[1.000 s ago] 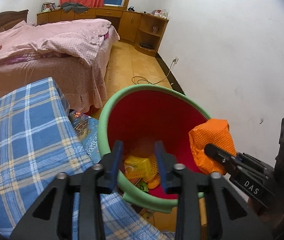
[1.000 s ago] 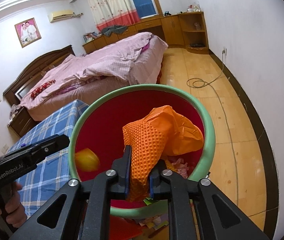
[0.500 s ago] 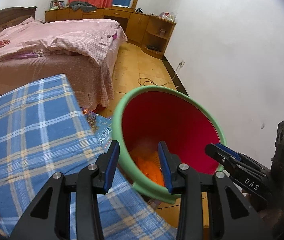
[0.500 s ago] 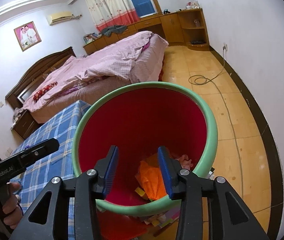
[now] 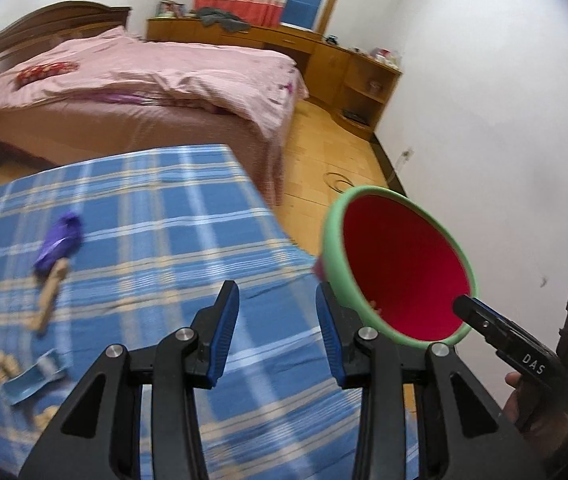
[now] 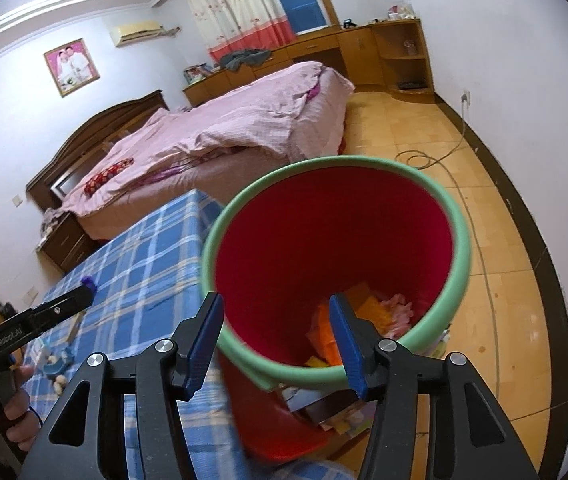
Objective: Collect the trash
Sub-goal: 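Move both tools back over the remaining trash on the bed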
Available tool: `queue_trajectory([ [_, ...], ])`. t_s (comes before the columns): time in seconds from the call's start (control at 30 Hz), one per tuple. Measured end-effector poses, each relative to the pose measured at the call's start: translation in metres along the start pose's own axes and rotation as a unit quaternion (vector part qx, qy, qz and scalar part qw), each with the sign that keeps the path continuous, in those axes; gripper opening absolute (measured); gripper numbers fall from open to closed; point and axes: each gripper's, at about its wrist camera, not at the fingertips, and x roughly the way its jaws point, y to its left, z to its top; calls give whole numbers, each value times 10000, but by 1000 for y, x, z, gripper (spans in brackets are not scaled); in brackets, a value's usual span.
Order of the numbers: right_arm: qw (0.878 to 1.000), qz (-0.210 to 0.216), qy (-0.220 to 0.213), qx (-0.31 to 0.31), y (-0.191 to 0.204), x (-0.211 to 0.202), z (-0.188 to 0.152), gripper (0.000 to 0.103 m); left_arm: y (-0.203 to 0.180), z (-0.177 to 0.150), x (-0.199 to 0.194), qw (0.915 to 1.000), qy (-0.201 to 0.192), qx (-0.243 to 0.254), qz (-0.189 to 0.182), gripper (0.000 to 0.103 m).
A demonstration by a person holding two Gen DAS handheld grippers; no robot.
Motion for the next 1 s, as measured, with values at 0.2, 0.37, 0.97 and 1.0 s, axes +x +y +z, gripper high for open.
queue_trajectory([
  [0.2, 9997, 195, 100, -103, 26, -2, -7, 58, 37, -10, -26, 9989, -106, -320, 327, 39],
  [0.37, 9990, 330, 191, -225, 51, -2, -15, 60, 67, -19, -45, 9958, -203, -629, 641, 42],
  [0.97, 9955, 537, 523, -579, 115, 11, -45, 72, 177, -57, -92, 9691, -321, -1770, 1686, 68],
  [1.0, 9954, 535, 539, -591, 116, 13, -46, 72, 184, -59, -94, 9668, -341, -1841, 1740, 70],
])
